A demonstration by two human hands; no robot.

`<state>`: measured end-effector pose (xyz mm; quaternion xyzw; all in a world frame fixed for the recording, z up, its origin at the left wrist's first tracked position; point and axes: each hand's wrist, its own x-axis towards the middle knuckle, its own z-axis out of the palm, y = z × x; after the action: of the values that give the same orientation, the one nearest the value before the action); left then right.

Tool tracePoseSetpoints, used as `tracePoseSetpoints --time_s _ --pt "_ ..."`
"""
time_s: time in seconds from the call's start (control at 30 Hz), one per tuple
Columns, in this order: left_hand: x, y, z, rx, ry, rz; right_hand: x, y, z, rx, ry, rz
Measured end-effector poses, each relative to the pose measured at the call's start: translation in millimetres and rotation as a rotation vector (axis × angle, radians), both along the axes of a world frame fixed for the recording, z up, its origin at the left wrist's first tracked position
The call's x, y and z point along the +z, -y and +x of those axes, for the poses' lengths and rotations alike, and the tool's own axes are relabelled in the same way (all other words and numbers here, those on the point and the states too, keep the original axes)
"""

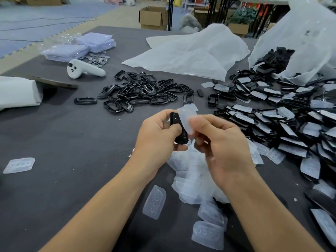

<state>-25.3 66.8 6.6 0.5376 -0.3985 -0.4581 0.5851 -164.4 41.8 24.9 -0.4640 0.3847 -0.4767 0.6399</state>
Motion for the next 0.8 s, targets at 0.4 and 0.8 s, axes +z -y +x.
tracePoseSetpoints --time_s 0.4,0.8 --pt "2.9 -2.0 -4.1 -0.238 -0.403 0.094 -15.9 -3.8 10.1 -0.211 -0.444 -0.233" --pt "8.9 -5.0 9.1 -0.369 -0.451 0.128 -4.6 1.6 -0.8 -0.172 -0.642 -0.358"
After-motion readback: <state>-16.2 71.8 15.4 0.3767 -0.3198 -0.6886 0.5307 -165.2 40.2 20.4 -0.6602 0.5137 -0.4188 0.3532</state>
